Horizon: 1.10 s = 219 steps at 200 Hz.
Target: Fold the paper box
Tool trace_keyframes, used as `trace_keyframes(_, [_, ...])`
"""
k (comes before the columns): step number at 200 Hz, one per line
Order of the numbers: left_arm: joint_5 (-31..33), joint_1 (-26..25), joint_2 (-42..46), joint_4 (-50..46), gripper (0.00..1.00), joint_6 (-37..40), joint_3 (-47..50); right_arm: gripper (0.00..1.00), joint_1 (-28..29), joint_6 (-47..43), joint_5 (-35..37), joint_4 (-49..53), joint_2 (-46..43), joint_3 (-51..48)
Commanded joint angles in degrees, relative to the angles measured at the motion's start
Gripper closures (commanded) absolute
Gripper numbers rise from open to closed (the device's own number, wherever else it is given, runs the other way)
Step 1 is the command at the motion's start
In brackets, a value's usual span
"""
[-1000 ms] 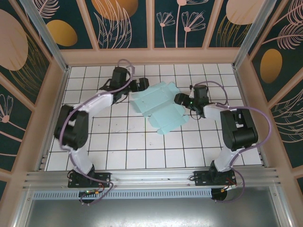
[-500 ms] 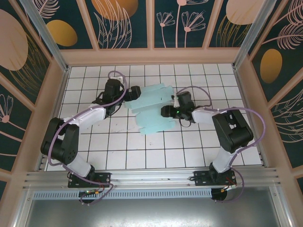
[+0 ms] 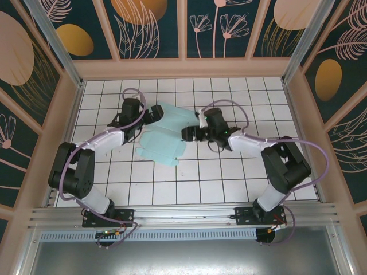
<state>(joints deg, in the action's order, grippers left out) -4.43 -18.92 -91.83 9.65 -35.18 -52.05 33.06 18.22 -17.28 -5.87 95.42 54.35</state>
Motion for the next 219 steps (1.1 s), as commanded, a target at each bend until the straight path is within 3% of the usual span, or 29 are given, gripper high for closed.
trace_keyframes(1, [-0.34,-0.17,2.39,1.86,0.01,-3.53,4.31,0.16,-3.37,-3.87,0.32,1.78,7.70,9.84])
trace_keyframes(54, [1.92,-0.33,9.42,4.11,0.01,-7.13,14.55,0.17,-3.70,0.98,-0.21,9.57,29.05,35.51])
trace_keyframes(92, [2.72,-0.40,10.31,3.73,0.01,-6.88,15.36,0.18,-3.69,5.67,-0.23,9.88,33.97,37.93])
trace_keyframes(124, [1.86,-0.41,8.35,3.57,0.01,-5.93,13.57,0.21,-4.51,7.80,2.73,6.38,28.96,28.52])
trace_keyframes(170, [-0.52,-4.01,2.53,1.64,0.01,-1.42,7.03,0.25,-4.18,15.70,5.60,-6.05,15.41,3.16])
trace_keyframes(219, [-5.94,-6.41,-1.87,4.83,0.01,-5.33,5.02,0.26,-3.57,26.30,17.89,-12.67,-2.90,-18.37])
